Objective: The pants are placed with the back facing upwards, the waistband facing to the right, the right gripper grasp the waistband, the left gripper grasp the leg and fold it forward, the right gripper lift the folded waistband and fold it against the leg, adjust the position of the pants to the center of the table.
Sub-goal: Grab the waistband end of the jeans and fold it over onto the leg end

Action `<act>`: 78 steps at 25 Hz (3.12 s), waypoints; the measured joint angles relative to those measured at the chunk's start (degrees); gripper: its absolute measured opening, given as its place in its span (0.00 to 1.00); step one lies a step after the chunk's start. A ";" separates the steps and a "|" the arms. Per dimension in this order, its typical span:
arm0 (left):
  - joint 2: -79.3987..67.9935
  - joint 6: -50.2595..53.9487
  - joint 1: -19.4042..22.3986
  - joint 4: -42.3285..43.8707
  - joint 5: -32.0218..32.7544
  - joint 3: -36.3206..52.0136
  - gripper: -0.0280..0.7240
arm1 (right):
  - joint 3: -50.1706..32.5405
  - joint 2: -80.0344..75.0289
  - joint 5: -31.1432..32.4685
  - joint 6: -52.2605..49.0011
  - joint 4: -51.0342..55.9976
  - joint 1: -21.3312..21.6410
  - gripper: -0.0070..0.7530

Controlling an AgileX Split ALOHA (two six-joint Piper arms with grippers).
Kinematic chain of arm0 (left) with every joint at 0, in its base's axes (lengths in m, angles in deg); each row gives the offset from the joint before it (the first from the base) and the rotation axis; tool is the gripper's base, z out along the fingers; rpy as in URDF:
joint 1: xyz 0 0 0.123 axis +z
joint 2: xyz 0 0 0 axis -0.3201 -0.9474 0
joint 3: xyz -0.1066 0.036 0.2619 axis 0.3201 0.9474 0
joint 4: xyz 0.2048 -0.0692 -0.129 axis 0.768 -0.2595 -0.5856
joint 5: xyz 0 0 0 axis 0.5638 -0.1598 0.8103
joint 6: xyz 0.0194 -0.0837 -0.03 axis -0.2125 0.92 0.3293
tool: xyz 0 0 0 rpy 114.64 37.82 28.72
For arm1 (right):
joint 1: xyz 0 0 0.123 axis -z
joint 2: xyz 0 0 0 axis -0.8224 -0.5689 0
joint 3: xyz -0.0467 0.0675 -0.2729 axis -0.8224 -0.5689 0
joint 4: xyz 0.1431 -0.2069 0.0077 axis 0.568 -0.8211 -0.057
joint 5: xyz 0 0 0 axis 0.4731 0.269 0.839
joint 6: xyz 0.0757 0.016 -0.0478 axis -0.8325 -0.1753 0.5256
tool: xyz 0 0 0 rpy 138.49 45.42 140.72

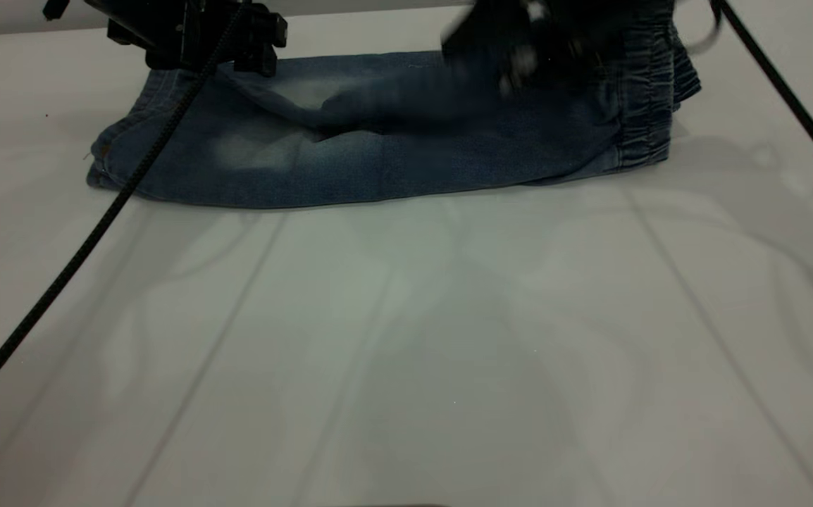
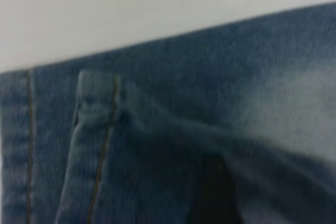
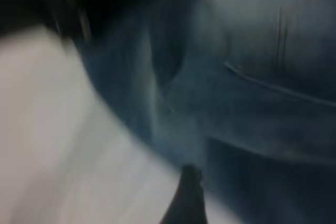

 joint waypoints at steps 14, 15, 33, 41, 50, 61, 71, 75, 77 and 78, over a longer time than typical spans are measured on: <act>3.14 -1.38 0.00 -0.05 11.26 -0.31 0.71 | 2.48 0.87 -2.22 -12.27 -5.70 4.10 0.78; 3.14 -1.50 -0.07 -0.10 13.03 -0.31 0.71 | 2.48 1.49 -1.06 -16.04 -9.67 5.13 0.78; 3.14 -1.56 -2.65 -0.95 21.28 -0.42 0.71 | 2.52 -1.27 -4.01 -25.05 -30.66 13.84 0.78; 3.14 -1.56 -4.31 -1.00 19.19 -0.42 0.71 | 2.58 -3.29 -1.62 -22.68 -26.60 13.79 0.78; 2.74 -1.56 -8.79 -1.00 10.61 -0.42 0.71 | 2.58 -3.62 3.56 -16.33 -16.34 11.83 0.44; -0.73 -0.35 -10.54 -1.00 7.23 -0.47 0.71 | 3.97 0.08 8.25 -19.73 -19.16 13.60 0.07; -3.79 2.99 -11.52 -0.94 5.98 -0.48 0.71 | 9.41 2.49 14.65 -23.73 -19.92 12.83 0.07; -3.36 2.81 -12.35 -0.49 9.46 -2.13 0.71 | 10.71 2.49 15.01 -24.17 -20.07 11.50 0.07; -1.70 1.74 -11.69 -0.29 15.21 -4.72 0.71 | 11.41 2.49 14.64 -24.23 -20.31 10.35 0.07; -0.43 1.15 -11.05 -0.03 18.90 -6.11 0.71 | 11.93 2.49 14.45 -24.34 -20.38 9.68 0.07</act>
